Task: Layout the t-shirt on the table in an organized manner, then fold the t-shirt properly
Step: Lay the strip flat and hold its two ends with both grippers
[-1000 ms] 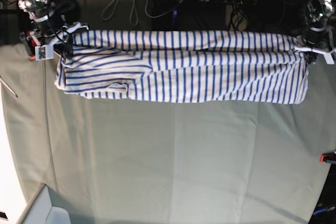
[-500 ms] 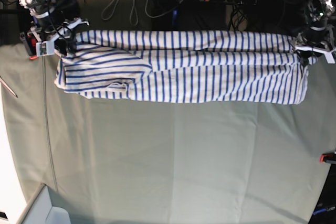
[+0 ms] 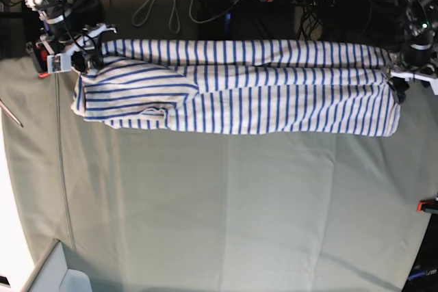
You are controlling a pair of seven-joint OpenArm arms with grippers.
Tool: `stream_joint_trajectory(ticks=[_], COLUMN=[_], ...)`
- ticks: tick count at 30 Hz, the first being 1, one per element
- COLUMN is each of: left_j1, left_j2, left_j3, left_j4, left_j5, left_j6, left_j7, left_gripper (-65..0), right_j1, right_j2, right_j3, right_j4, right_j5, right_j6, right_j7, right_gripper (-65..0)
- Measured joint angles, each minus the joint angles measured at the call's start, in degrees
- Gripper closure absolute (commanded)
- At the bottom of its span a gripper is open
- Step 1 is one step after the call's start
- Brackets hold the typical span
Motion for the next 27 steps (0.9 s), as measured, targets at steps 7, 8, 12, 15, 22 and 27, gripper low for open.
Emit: stream_joint_trajectory(ticks=[7, 8, 12, 15, 22, 27], left_j1=[-4.2, -4.1, -4.0, -4.2, -4.2, -4.6], left_j2=[-0.3, -0.3, -0.3, -0.3, -0.5, -1.9], left_j3=[4.5, 5.4, 6.4, 6.3, 6.3, 6.4], left_j4=[-5.6, -5.9, -6.1, -7.7, -9.9, -11.9], left_j5=[0.5, 0.5, 0.5, 0.0, 0.0, -0.2], left_j6=[0.2, 0.2, 0.2, 0.1, -0.1, -0.3], left_j7=[-0.2, -0.2, -0.2, -0.8, -2.3, -2.6], left_gripper=[-52.4, -52.3, -52.3, -52.2, -52.2, -52.1], right_j1=[0.0, 0.0, 0.0, 0.0, 0.0, 0.0], right_j2=[0.0, 0.0, 0.0, 0.0, 0.0, 0.0], right_j3=[0.0, 0.0, 0.0, 0.0, 0.0, 0.0], right_j4=[0.0, 0.0, 0.0, 0.0, 0.0, 0.0], right_j5=[0.0, 0.0, 0.0, 0.0, 0.0, 0.0], right_j6=[0.0, 0.0, 0.0, 0.0, 0.0, 0.0], right_j7=[-0.2, -0.2, -0.2, -0.2, -0.2, -0.2], right_gripper=[-25.8, -25.8, -25.8, -25.8, -25.8, -25.8])
